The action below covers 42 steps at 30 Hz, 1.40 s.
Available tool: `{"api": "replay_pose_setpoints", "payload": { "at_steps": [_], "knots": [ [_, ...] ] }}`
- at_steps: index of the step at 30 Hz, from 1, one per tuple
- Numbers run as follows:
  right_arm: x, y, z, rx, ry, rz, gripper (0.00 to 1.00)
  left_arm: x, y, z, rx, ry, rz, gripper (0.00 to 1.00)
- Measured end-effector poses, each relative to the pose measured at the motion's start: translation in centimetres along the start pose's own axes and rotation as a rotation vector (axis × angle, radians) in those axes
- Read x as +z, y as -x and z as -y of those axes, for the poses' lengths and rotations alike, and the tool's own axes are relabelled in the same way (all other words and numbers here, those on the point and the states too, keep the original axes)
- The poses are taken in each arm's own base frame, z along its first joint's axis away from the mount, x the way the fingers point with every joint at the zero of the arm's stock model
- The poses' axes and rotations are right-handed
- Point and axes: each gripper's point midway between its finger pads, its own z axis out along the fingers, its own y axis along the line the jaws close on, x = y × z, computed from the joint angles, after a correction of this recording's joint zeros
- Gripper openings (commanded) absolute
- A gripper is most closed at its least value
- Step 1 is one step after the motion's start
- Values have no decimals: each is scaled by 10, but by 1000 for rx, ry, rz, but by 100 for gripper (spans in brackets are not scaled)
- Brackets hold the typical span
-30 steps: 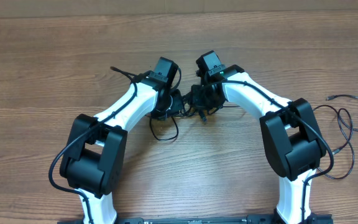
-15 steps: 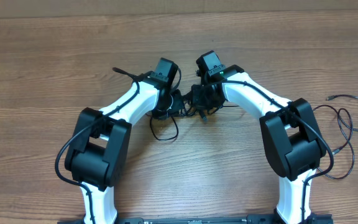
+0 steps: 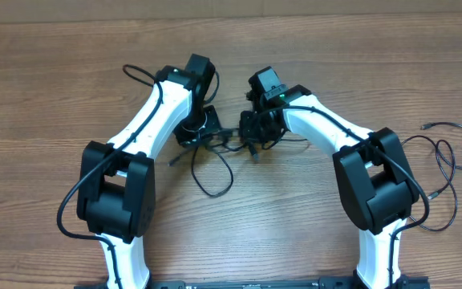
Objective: Untangle cables
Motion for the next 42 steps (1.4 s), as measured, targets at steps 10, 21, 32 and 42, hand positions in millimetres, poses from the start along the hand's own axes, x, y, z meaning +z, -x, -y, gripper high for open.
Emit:
{"api": "replay_pose_setpoints", "payload": {
  "at_steps": [10,21,32,42],
  "knots": [
    [0,-1,-7,-5,28,-5,4,-38,9,-25,10,179,89,4],
    [-1,1,9,15,-31,4,4,-98,32,-28,-83,171,250,4],
    [-3,9,22,30,-71,32,4,-181,31,-20,-106,-24,419,49],
    [-3,9,23,30,-77,35,4,-63,7,4,-95,-40,65,71]
  ]
}}
